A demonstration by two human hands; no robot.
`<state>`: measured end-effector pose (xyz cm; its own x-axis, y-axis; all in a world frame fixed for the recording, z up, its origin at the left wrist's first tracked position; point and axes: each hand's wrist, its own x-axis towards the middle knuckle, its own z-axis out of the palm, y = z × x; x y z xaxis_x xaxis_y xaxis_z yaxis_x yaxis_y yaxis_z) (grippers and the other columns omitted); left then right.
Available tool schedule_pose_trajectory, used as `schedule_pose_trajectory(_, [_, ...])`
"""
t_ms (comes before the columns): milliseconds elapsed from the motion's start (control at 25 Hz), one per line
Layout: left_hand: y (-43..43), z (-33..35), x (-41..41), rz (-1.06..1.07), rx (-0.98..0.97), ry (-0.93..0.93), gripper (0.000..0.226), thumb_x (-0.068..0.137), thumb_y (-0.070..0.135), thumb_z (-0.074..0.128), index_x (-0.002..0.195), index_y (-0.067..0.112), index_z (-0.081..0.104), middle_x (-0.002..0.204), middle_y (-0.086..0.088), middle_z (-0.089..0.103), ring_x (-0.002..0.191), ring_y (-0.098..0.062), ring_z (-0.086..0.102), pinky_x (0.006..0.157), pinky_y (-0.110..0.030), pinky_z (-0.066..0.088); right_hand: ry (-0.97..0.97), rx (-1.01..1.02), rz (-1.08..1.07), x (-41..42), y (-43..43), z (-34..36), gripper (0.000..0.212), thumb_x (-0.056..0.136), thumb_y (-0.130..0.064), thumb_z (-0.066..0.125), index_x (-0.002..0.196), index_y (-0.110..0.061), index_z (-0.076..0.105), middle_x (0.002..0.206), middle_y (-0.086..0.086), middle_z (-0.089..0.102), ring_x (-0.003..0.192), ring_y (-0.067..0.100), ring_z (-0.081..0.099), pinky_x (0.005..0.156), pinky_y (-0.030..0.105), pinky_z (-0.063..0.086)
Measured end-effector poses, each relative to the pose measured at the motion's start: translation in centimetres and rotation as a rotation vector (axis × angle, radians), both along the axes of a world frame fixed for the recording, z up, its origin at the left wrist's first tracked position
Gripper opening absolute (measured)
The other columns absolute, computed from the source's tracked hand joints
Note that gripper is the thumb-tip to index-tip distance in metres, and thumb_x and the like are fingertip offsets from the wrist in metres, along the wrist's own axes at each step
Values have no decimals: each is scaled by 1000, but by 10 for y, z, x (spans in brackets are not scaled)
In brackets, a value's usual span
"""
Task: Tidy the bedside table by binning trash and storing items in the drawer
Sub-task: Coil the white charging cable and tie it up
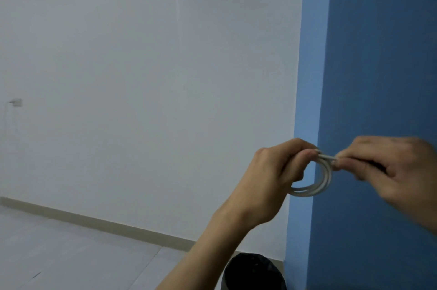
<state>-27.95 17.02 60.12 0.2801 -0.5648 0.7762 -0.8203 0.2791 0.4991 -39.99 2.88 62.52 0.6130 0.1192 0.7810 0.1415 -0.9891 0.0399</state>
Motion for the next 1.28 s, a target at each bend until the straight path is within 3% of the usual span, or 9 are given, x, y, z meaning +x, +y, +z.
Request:
schedule_pose_trajectory(160, [-1, 0, 3, -1, -28, 7, 23, 98, 20, 44, 91, 13, 64, 57, 11, 45, 54, -3, 44, 55, -5, 33, -3, 54, -96, -10, -4, 4, 36, 74, -65, 42, 63, -36, 59, 66, -12, 52, 58, 3, 49, 53, 14, 37])
schedule_pose_trajectory(240, [-3, 2, 2, 0, -48, 6, 22, 98, 19, 44, 90, 14, 63, 55, 12, 44, 54, -4, 43, 56, -6, 33, 102, 398, 138, -15, 4, 6, 59, 55, -83, 50, 63, -27, 66, 50, 3, 55, 34, 6, 43, 36, 14, 34])
schedule_pose_trajectory(360, [-7, 5, -1, 1, -82, -4, 20, 98, 18, 44, 89, 14, 61, 56, 11, 43, 55, -4, 44, 57, -8, 33, 196, 855, 426, -12, 6, 0, 66, 23, -73, 77, 58, -17, 69, 45, 8, 57, 33, 9, 48, 37, 10, 41])
schedule_pose_trajectory(680, [-12, 9, -6, 11, -93, -7, 21, 99, 20, 41, 91, 14, 59, 53, 13, 46, 52, 0, 46, 53, -10, 33, -258, 614, 449, 12, 29, -18, 31, 57, -56, 71, 67, -28, 61, 64, -12, 62, 61, 5, 62, 63, 7, 49])
schedule_pose_trajectory(920, [-10, 13, -11, 15, -137, -56, 22, 100, 14, 40, 89, 8, 59, 60, 15, 48, 56, 3, 47, 57, -3, 33, -404, 445, 315, 17, 24, -23, 25, 66, -50, 67, 76, -31, 53, 84, -15, 57, 81, 13, 62, 75, 18, 53])
schedule_pose_trajectory(1000, [-13, 9, -10, 72, -162, -108, 22, 99, 15, 40, 91, 10, 60, 73, 6, 55, 66, 0, 48, 64, -7, 36, -313, 604, 382, 19, 24, -25, 38, 58, -55, 70, 84, -35, 51, 95, -14, 60, 95, 12, 63, 79, 19, 54])
schedule_pose_trajectory(1080, [-16, 4, -9, 73, -164, -124, 23, 99, 18, 40, 93, 12, 61, 83, -5, 60, 75, -11, 54, 71, -21, 45, -165, 729, 423, 23, 23, -28, 44, 57, -64, 69, 89, -39, 55, 95, -10, 68, 87, 9, 68, 74, 23, 57])
schedule_pose_trajectory(1160, [-17, 0, -9, 34, -180, -84, 22, 99, 17, 41, 91, 9, 61, 79, -3, 62, 73, -16, 58, 70, -32, 51, -105, 694, 364, 25, 25, -28, 18, 71, -47, 65, 86, -38, 61, 79, -6, 71, 63, 11, 68, 60, 25, 56])
schedule_pose_trajectory(1280, [-17, 0, -5, 6, -208, -7, 20, 97, 15, 45, 88, 9, 62, 66, 12, 55, 61, -1, 50, 61, -15, 41, -111, 553, 305, 26, 26, -24, 33, 70, -62, 58, 86, -34, 63, 75, -1, 67, 58, 12, 61, 52, 18, 48])
